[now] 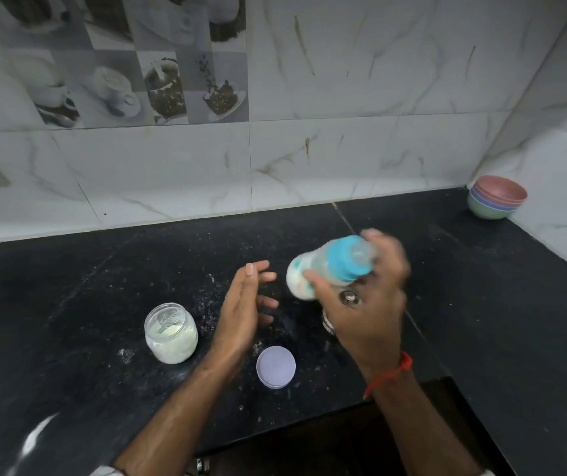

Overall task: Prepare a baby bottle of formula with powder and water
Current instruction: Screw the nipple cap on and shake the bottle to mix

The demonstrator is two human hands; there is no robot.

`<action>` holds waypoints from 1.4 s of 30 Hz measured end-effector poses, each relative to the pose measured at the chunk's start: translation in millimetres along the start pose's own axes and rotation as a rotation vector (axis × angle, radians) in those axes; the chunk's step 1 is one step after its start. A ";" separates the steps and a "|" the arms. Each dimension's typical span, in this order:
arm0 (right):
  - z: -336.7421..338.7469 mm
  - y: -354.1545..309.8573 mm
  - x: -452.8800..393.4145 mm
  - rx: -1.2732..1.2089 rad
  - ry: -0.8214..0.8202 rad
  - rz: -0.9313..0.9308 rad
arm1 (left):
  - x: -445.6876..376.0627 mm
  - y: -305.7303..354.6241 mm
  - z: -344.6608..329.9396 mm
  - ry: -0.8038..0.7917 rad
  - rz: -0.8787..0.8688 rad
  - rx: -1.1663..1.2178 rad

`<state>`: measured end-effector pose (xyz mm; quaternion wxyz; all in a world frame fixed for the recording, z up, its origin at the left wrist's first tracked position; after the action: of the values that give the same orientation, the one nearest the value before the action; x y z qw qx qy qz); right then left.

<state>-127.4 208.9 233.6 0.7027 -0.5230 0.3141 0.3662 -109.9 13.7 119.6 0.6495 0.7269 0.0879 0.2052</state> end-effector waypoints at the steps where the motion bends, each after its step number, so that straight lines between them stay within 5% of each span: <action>1: -15.9 16.5 9.4 0.052 -0.160 -0.106 | 0.1 1.6 1.7 0.016 -0.021 -0.030; 3: -34.0 37.3 32.2 0.092 -0.389 -0.252 | 1.2 3.7 2.7 0.027 -0.053 -0.084; 9: 10.0 8.2 10.3 -0.005 0.118 0.001 | 3.0 -6.9 2.5 0.040 -0.067 -0.110; 13: -36.3 34.8 37.1 0.046 -0.310 -0.242 | 5.2 -5.2 -2.5 0.025 -0.121 -0.162; 18: 13.1 4.5 11.8 -0.022 0.171 0.045 | 4.0 -7.3 6.0 0.060 -0.123 -0.154; 22: -32.7 29.0 32.9 0.051 -0.253 -0.159 | 6.1 -5.6 3.1 0.056 -0.128 -0.143; 27: 7.2 10.2 16.3 -0.068 0.124 0.049 | 4.5 -6.7 5.6 0.068 -0.124 -0.152; 28: 5.8 13.8 18.7 -0.070 0.135 0.037 | 4.1 -7.9 6.9 0.076 -0.113 -0.152; 31: -27.5 37.9 38.7 0.018 -0.191 -0.176 | 5.1 -7.4 6.6 0.074 -0.125 -0.174; 35: 0.8 36.8 38.7 -0.020 0.062 -0.148 | 7.2 -6.7 8.8 0.072 -0.130 -0.169; 39: -23.3 38.6 42.1 -0.049 -0.122 -0.238 | 8.0 -8.9 7.1 0.067 -0.110 -0.155; 42: 0.7 28.4 30.3 -0.082 0.064 -0.179 | 9.4 -7.8 6.2 0.061 -0.120 -0.160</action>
<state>-135.0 220.5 194.5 0.7003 -0.5885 0.2731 0.2976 -97.8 12.9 113.3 0.7137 0.6593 0.1346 0.1943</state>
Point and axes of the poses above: each hand's wrist, its own x-axis away from the middle knuckle, its own z-axis out of the back of the hand, y = z × x, the point moved 10 cm from there along -x, towards the middle knuckle, and after that the axes turned 8 degrees about z, right-handed, at the moved point
